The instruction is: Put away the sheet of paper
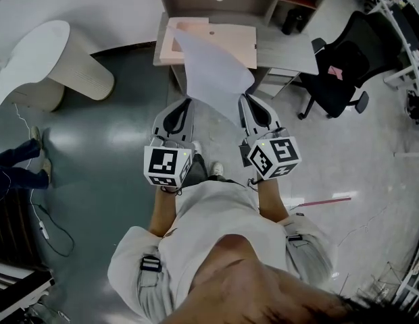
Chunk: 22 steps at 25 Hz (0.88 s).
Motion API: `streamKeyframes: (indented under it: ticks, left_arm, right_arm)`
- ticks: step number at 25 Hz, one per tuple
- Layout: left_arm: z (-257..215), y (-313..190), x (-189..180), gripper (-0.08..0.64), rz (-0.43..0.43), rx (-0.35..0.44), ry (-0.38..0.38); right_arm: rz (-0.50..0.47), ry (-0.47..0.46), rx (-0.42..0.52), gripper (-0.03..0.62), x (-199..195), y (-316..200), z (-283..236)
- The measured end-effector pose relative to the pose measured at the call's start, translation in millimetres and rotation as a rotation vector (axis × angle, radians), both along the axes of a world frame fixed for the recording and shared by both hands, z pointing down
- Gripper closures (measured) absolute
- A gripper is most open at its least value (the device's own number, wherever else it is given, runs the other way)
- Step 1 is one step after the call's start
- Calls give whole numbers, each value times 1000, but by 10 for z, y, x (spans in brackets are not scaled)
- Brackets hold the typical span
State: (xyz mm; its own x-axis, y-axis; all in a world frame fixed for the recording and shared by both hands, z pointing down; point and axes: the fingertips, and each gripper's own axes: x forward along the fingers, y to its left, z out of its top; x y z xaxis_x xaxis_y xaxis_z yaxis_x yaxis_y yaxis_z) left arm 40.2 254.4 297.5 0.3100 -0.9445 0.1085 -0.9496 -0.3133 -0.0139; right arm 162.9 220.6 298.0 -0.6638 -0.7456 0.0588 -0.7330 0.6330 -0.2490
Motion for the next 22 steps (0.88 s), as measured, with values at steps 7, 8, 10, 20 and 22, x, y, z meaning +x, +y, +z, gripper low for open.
streamKeyframes:
  ticks: [7, 8, 10, 20, 22]
  left_arm:
    - [14, -209, -133, 545, -6, 7, 7]
    - [-2, -261, -151, 545, -3, 12, 7]
    - [-49, -371, -188, 545, 6, 25, 5]
    - [-127, -983, -468, 545, 69, 43, 4]
    - [-139, -1099, -506, 545, 87, 46, 4]
  right_arm:
    - [-1, 2, 4, 574, -125, -192, 23]
    - [3, 3, 9, 574, -141, -236, 7]
    - [14, 3, 19, 574, -177, -340, -41]
    - [69, 11, 42, 574, -459, -868, -133]
    - [81, 19, 40, 574, -513, -961, -132]
